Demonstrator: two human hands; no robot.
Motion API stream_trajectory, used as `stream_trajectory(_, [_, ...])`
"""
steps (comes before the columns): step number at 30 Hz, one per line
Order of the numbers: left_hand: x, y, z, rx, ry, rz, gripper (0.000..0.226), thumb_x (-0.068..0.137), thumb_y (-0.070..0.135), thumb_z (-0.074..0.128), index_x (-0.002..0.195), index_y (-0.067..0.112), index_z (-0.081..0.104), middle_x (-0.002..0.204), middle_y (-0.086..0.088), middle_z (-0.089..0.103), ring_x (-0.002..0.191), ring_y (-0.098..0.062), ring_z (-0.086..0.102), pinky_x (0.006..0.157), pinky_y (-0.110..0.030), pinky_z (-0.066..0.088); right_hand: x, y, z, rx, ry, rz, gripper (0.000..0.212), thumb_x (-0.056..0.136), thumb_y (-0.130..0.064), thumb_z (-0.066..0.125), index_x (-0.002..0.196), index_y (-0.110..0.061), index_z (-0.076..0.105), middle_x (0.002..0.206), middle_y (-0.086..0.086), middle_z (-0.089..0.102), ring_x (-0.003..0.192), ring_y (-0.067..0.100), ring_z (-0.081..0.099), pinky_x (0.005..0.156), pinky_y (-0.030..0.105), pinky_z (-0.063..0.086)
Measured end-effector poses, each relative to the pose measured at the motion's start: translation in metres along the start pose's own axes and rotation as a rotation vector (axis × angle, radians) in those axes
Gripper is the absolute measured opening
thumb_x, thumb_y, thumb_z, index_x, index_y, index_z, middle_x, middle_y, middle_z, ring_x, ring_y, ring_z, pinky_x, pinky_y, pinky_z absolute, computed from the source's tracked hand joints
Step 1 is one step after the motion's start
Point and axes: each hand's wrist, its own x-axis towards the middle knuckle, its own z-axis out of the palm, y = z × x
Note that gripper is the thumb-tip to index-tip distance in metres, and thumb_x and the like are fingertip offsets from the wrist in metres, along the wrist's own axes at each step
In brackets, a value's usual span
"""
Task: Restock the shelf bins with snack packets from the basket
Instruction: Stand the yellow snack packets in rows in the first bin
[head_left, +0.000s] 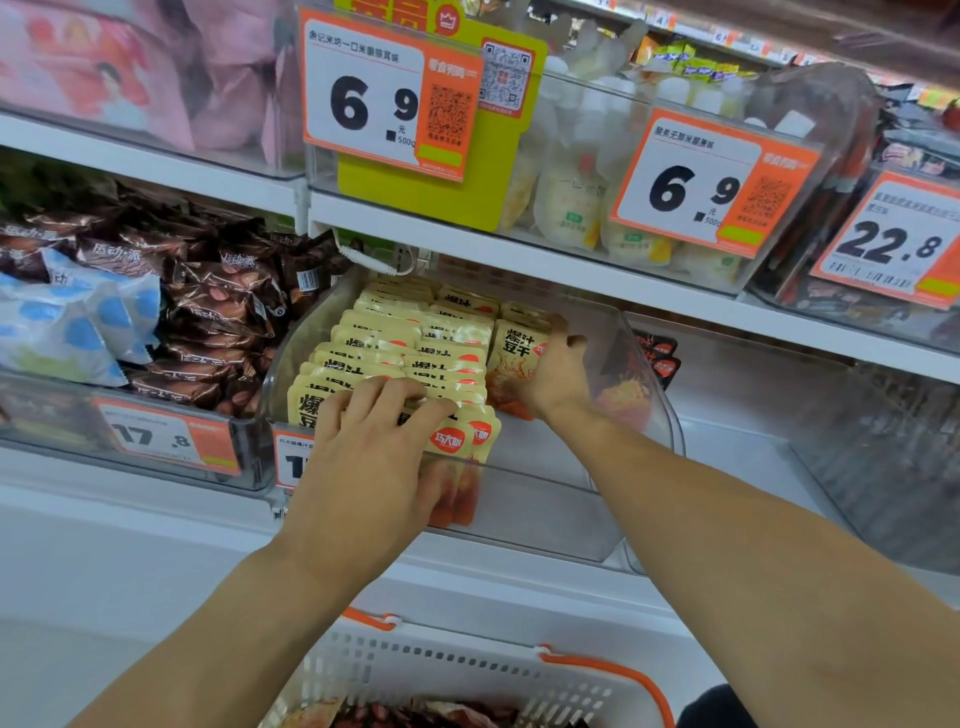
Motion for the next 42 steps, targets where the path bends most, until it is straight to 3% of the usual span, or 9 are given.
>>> stream_trajectory(5, [0.0,0.0,0.0,0.006,-0.013,-0.007,0.044,0.076,0.04,0.061,0.118,0.027,0.065,0.118,0.001,0.058,0.112,-0.028,0.052,0.093,-0.043,0.033,-0.005,-0.005,0.0,0.167,0.009,0.066,0.098,0.077,0.003,0.065,0.155,-0.015,0.009,0.137,0.015,0.031,0.119,0.032,0.051,0.104,0.033,0.045])
stream_trajectory(8, [0.0,0.001,-0.001,-0.001,-0.015,-0.008,0.044,0.076,0.04,0.06,0.118,0.026,0.065,0.118,0.001,0.058,0.112,-0.028,0.052,0.094,-0.042,0.032,-0.004,-0.002,0.002,0.183,0.018,0.077,0.089,0.077,0.004,0.066,0.151,-0.008,0.018,0.135,0.017,0.043,0.122,0.032,0.052,0.104,0.038,0.047])
stream_trajectory(16, [-0.002,0.0,-0.001,0.001,-0.008,0.002,0.042,0.078,0.036,0.067,0.118,0.026,0.064,0.118,0.001,0.058,0.111,-0.028,0.051,0.094,-0.043,0.035,-0.002,0.005,0.0,0.101,0.069,0.02,0.088,0.085,-0.005,0.064,0.156,-0.024,0.016,0.117,0.012,0.067,0.11,0.033,0.063,0.083,0.029,0.048])
stream_trajectory(21, [-0.001,0.001,-0.003,-0.003,-0.021,0.005,0.043,0.078,0.038,0.058,0.118,0.026,0.065,0.118,0.002,0.058,0.111,-0.027,0.051,0.094,-0.044,0.036,0.0,0.009,0.003,0.029,-0.01,-0.04,0.073,0.092,-0.013,0.06,0.155,-0.024,0.025,0.128,0.014,0.063,0.119,0.036,0.059,0.092,0.034,0.048])
stream_trajectory(29, [-0.003,-0.003,-0.005,-0.055,-0.011,0.036,0.044,0.078,0.032,0.057,0.122,0.027,0.063,0.121,0.003,0.057,0.114,-0.027,0.051,0.094,-0.043,0.038,-0.001,0.004,-0.021,-0.074,-0.025,-0.041,0.096,0.083,-0.011,0.066,0.159,-0.025,0.008,0.131,0.018,0.058,0.117,0.037,0.058,0.088,0.034,0.05])
stream_trajectory(34, [-0.006,0.002,-0.014,-0.176,0.139,0.072,0.036,0.082,0.018,0.058,0.117,0.019,0.065,0.118,0.002,0.056,0.115,-0.024,0.05,0.094,-0.039,0.04,-0.048,-0.015,-0.062,-0.143,0.02,-0.25,0.05,0.088,-0.013,0.066,0.136,-0.016,0.052,0.127,0.013,0.058,0.117,0.024,0.054,0.089,0.024,0.039])
stream_trajectory(37, [-0.018,0.001,-0.02,-0.227,0.182,0.091,0.026,0.084,0.016,0.055,0.107,0.015,0.067,0.106,0.001,0.058,0.1,-0.022,0.052,0.086,-0.036,0.042,-0.106,-0.03,-0.079,0.06,0.07,-0.422,0.026,0.088,-0.012,0.067,0.112,-0.021,0.063,0.104,-0.002,0.064,0.085,0.005,0.059,0.072,0.011,0.044])
stream_trajectory(40, [-0.048,-0.01,-0.014,-0.157,0.042,0.054,0.021,0.087,0.022,0.052,0.101,0.014,0.066,0.099,-0.001,0.059,0.092,-0.025,0.056,0.078,-0.038,0.046,-0.176,-0.036,-0.074,0.248,-0.102,-0.553,0.019,0.088,-0.007,0.066,0.102,-0.02,0.064,0.087,-0.007,0.064,0.076,0.012,0.061,0.061,0.015,0.047])
stream_trajectory(42, [-0.075,-0.02,-0.012,-0.045,-0.251,-0.004,0.022,0.09,0.024,0.061,0.111,0.017,0.064,0.107,0.0,0.061,0.099,-0.026,0.06,0.083,-0.041,0.05,-0.213,-0.03,-0.051,0.286,-0.297,-0.552,0.017,0.09,-0.01,0.065,0.103,-0.02,0.063,0.085,-0.007,0.064,0.074,0.013,0.06,0.063,0.022,0.049])
